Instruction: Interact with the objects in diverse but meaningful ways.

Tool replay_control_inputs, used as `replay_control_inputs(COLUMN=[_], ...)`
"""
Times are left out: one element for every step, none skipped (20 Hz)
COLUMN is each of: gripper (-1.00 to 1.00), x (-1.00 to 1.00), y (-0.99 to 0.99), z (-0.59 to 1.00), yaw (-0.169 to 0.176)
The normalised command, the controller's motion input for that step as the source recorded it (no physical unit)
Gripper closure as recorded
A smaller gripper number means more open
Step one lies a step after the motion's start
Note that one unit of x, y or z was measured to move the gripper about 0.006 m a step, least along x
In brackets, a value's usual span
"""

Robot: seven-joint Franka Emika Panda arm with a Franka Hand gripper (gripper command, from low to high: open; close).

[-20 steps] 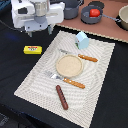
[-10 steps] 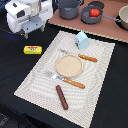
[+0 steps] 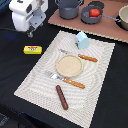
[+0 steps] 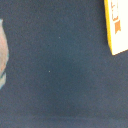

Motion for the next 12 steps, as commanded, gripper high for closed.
replay_control_inputs(gripper=[-1.0,-1.0,-1.0,-1.0,-1.0,-1.0,-1.0,-1.0,-1.0,-1.0,-1.0,-1.0], x=[0.3,0.3,0.3,0.28,0.25,0.2,0.16,0.16,0.15,0.14,0.12,0.08], y=[-0.48,-0.47,-0.47,-0.46,-0.43,-0.39,-0.35,-0.35,-0.33,-0.24,-0.15,-0.09], z=[0.05,0.03,0.0,0.0,0.0,-0.03,-0.06,-0.07,-0.11,-0.14,-0.17,-0.18], yaw=[0.066,0.066,0.065,0.06,0.058,0.059,0.055,0.054,0.054,0.054,0.049,0.047])
